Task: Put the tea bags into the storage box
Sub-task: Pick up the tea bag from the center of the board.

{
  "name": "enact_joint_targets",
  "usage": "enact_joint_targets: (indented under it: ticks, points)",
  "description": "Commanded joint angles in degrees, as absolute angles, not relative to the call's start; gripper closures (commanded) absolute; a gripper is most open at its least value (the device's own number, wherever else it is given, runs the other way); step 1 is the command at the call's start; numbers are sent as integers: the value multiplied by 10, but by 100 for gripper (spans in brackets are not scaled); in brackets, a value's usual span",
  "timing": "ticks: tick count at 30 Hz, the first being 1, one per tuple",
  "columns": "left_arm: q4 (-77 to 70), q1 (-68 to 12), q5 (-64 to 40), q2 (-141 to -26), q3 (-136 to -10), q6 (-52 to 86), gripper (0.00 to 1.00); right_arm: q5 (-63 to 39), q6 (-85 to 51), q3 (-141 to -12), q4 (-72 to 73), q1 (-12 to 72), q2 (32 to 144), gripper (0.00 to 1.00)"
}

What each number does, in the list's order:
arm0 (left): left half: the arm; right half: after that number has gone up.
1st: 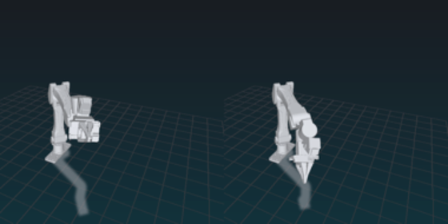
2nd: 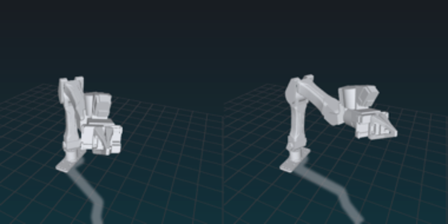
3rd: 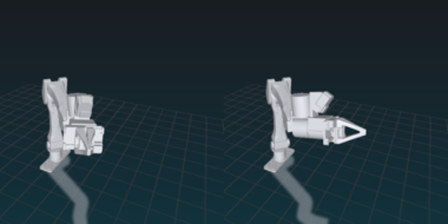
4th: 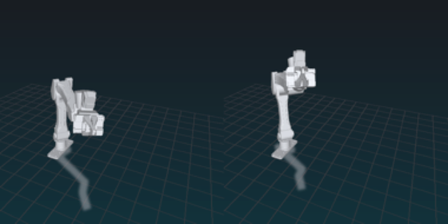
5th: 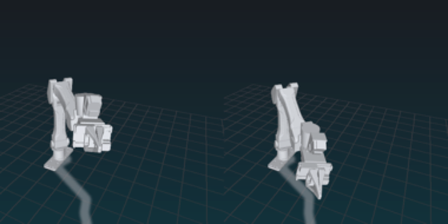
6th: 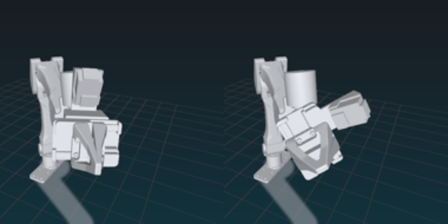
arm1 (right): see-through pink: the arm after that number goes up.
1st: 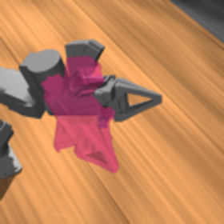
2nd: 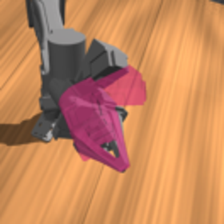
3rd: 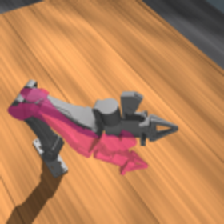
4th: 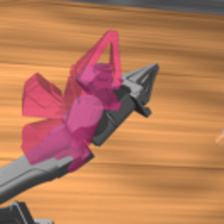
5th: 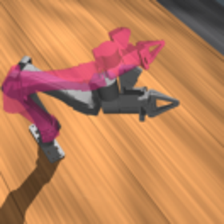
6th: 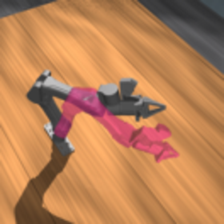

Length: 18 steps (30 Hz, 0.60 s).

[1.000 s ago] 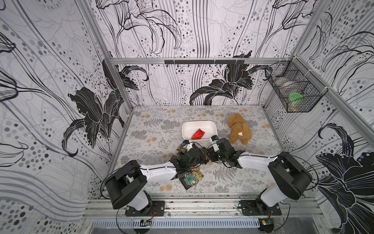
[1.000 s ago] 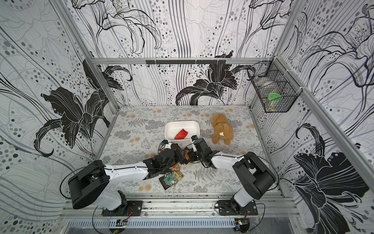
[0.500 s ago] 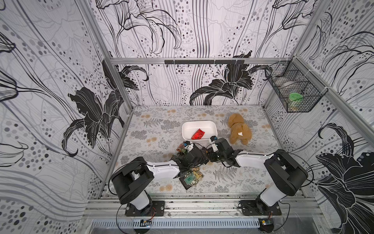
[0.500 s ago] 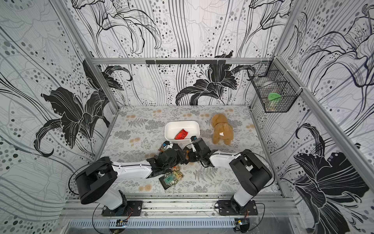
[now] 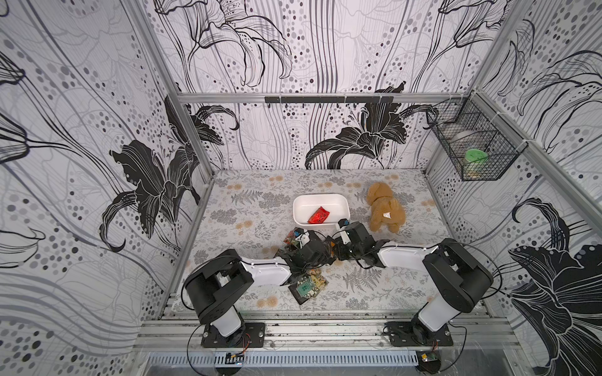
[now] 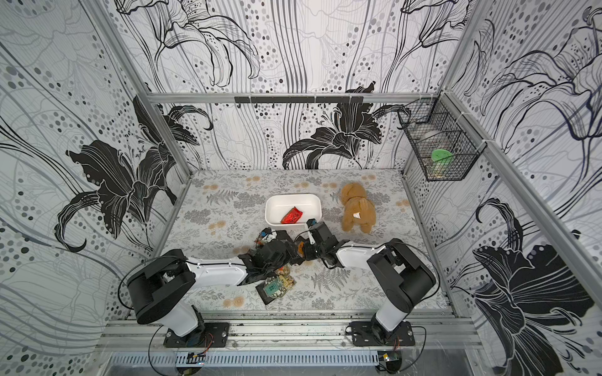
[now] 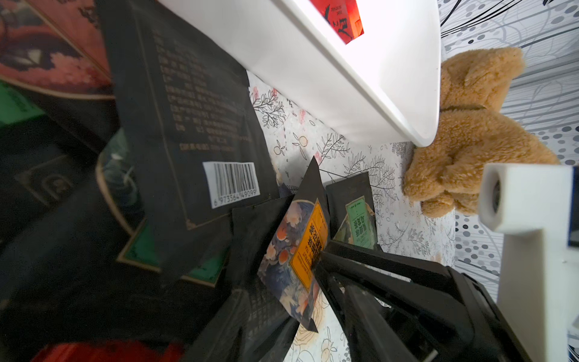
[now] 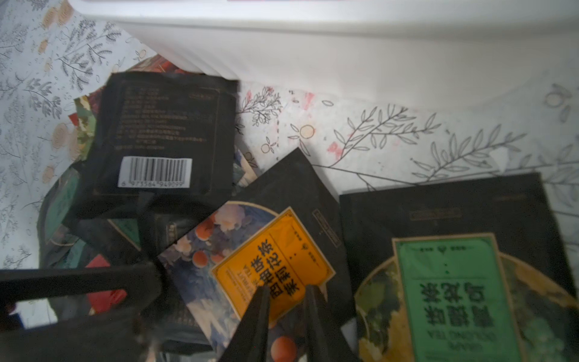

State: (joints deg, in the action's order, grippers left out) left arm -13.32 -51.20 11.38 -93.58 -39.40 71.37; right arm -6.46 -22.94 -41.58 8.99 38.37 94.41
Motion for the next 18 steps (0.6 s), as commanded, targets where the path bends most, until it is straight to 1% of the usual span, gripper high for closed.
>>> enact_joint_targets:
  ticks: [1,16,18]
  points:
    - [-135,-508,121,-940,-399,719,47,-70,-234,-432,76,383,953,75]
    - [-165,-505,106,-975,-409,739,49,-94,-243,-437,79,382,979,76]
    - [-172,-504,105,-979,-406,746,52,-96,-243,-438,79,383,979,76]
